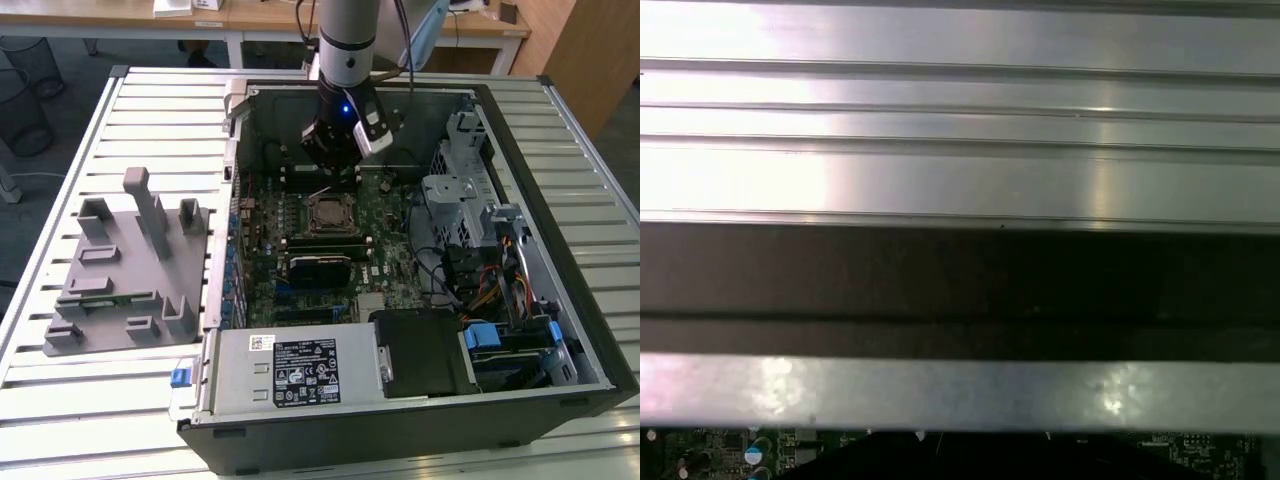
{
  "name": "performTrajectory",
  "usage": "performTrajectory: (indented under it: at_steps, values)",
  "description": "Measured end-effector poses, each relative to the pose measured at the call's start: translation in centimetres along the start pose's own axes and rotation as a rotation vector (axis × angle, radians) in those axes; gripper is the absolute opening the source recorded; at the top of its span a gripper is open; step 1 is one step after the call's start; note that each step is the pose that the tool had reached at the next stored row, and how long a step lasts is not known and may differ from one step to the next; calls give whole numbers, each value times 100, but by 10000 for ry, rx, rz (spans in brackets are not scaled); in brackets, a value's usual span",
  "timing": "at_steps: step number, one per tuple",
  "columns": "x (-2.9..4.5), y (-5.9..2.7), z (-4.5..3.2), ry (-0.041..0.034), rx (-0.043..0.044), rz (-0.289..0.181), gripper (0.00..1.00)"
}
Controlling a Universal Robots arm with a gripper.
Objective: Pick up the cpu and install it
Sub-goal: 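Install the first cpu locking lever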
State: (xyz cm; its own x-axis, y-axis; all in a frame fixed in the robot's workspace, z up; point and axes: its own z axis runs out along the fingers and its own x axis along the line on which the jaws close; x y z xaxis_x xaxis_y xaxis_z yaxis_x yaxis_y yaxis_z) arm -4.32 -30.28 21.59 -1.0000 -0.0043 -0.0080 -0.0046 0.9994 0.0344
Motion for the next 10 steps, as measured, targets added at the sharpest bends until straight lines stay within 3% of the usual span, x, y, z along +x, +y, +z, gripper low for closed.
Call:
performTrajectory:
  at_steps: [10]
  values:
    - [-40,6,105,97,1,4,11]
